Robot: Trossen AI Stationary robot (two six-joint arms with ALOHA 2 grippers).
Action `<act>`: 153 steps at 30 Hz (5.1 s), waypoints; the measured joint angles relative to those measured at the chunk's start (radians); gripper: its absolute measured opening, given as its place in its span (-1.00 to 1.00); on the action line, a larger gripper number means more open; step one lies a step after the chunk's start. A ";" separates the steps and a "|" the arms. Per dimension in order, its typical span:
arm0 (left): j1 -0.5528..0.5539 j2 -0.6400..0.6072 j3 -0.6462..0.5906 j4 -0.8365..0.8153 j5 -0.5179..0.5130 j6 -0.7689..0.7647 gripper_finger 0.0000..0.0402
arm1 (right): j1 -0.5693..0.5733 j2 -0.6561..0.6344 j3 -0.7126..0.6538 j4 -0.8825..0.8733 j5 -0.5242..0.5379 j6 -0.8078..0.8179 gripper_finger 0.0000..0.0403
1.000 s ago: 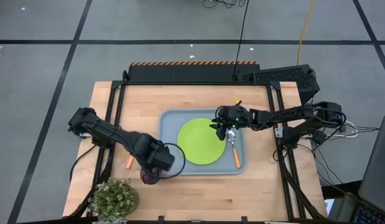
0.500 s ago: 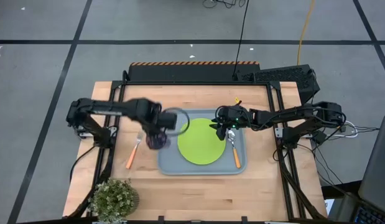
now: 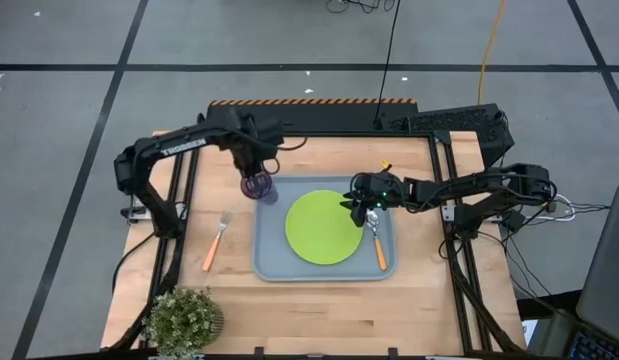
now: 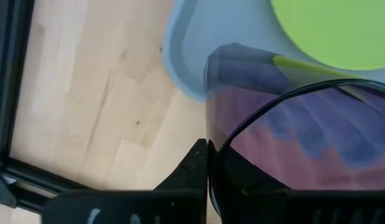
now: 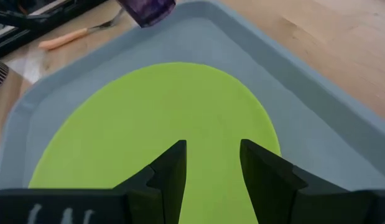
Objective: Pick and place plate/cup/fork/spoon on tray
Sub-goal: Put the purple cup on the gray serving tray to the top left of the green plate
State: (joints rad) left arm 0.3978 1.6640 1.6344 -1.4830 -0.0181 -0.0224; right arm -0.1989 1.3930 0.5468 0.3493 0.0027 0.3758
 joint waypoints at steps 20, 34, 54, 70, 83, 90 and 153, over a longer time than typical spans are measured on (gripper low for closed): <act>0.040 0.102 0.000 0.049 -0.004 0.062 -0.96 | 0.005 0.000 0.000 0.028 -0.004 0.017 -0.29; 0.041 0.102 0.000 0.078 0.010 0.047 -0.87 | 0.018 0.000 0.000 0.027 -0.006 0.028 -0.29; 0.039 0.102 0.000 0.085 0.019 0.058 -0.83 | 0.024 -0.001 0.000 0.019 -0.006 0.032 -0.29; 0.038 0.102 0.000 0.080 0.021 0.063 -0.82 | 0.024 -0.001 0.000 0.016 -0.005 0.036 -0.29; 0.038 0.101 -0.001 0.097 0.029 0.050 -0.64 | 0.024 -0.001 0.000 0.012 -0.006 0.051 -0.29; 0.038 0.101 -0.001 0.097 0.045 0.050 -0.39 | 0.039 -0.001 0.000 0.012 -0.006 0.050 -0.29; 0.058 0.170 0.119 0.000 0.027 0.064 -0.95 | 0.038 -0.001 0.000 0.013 -0.004 0.047 -0.29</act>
State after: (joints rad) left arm 0.4559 1.8336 1.7531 -1.4830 0.0085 0.0412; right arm -0.1608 1.3922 0.5465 0.3618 -0.0010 0.4232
